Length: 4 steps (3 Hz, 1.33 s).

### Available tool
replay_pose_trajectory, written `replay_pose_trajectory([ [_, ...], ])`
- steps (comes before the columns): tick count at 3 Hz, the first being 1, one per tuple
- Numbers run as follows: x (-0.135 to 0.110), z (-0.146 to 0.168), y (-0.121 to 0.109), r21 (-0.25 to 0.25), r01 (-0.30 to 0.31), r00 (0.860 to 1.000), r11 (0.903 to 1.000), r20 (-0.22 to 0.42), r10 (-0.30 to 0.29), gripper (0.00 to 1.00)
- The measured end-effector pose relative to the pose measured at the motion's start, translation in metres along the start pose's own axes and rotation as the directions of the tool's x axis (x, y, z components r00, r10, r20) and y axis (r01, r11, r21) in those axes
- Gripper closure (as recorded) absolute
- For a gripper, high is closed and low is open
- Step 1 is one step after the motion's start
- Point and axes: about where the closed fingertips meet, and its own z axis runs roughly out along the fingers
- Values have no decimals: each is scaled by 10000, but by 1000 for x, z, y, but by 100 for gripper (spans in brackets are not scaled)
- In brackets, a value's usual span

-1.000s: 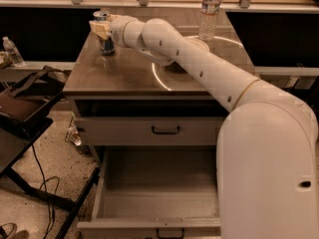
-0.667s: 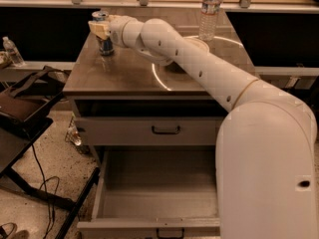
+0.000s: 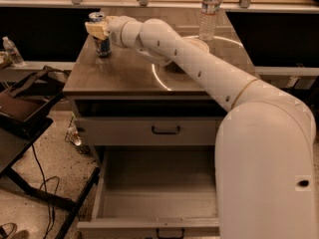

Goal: Place redbull can into middle drawer

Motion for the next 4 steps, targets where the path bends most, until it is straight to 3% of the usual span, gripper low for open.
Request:
replay_pose_trajectory([
  [1,-42,-26,-4,43,493,9988,9988,-23,-492,100],
  [2,-91,-79,-7,274,1082,9941,9937,-78,-1080,100],
  [3,-135,-181,7,840,1189,9927,9893,-307,-1167,100],
  [4,-119,-245,39,786,1075,9917,9911,-786,-1014,100],
])
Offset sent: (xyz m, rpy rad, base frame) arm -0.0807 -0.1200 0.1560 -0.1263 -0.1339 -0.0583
